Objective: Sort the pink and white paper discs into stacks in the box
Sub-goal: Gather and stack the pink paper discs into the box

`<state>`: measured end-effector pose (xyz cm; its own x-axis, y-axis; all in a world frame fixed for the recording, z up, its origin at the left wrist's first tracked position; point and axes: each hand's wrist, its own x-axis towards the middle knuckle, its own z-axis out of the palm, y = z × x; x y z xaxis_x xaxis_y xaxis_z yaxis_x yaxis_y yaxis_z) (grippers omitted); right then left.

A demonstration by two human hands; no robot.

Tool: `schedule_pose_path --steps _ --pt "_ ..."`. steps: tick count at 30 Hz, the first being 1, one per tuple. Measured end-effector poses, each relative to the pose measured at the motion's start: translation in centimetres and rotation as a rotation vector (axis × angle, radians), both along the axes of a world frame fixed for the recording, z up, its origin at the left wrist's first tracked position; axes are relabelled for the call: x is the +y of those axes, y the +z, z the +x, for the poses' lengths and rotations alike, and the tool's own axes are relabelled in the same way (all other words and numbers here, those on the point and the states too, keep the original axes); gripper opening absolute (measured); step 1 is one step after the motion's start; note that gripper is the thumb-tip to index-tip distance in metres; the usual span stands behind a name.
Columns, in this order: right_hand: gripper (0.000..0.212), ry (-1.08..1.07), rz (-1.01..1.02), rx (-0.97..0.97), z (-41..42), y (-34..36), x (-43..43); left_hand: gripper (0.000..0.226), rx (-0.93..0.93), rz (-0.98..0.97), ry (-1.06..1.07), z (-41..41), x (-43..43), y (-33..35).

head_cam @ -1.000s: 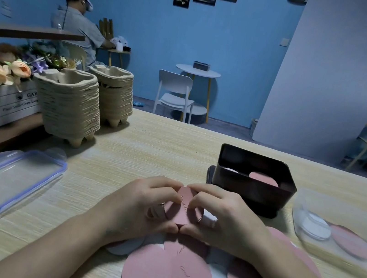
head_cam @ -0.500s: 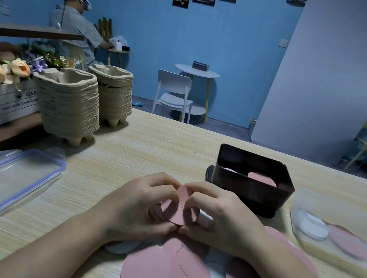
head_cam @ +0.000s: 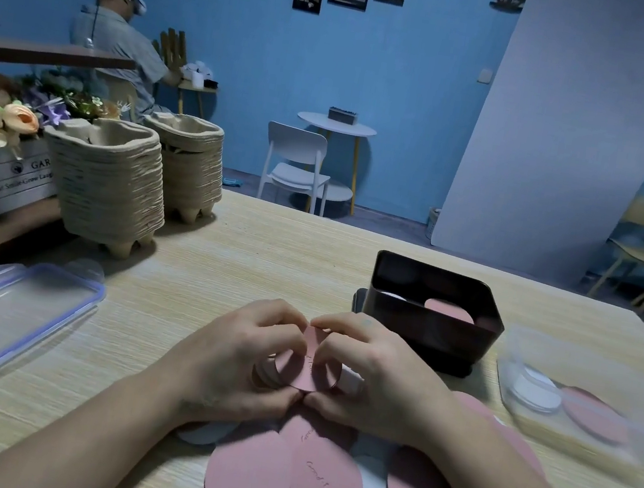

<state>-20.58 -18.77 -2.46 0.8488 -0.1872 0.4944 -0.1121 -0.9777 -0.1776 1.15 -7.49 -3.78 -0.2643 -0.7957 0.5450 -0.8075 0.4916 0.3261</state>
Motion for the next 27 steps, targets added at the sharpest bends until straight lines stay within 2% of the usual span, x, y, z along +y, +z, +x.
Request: schedule_pose_path --steps 11,15,20,27 --pt "0.035 -0.050 -0.033 0.030 -1.0 0.4 -0.4 0.038 0.026 -0.018 -0.009 0.1 0.2 0.2" --pt "0.031 -0.063 -0.056 0.043 -2.3 2.6 -0.7 0.031 0.033 -0.080 0.001 0.2 0.2 1.2" --pt "0.027 -0.192 0.011 0.044 -5.9 6.9 -2.1 0.025 -0.085 -0.167 0.041 -0.4 -1.9 2.9" --pt "0.031 -0.467 0.127 0.017 -9.2 10.0 -7.8 0.025 -0.036 -0.189 0.071 -0.8 -4.0 1.2"
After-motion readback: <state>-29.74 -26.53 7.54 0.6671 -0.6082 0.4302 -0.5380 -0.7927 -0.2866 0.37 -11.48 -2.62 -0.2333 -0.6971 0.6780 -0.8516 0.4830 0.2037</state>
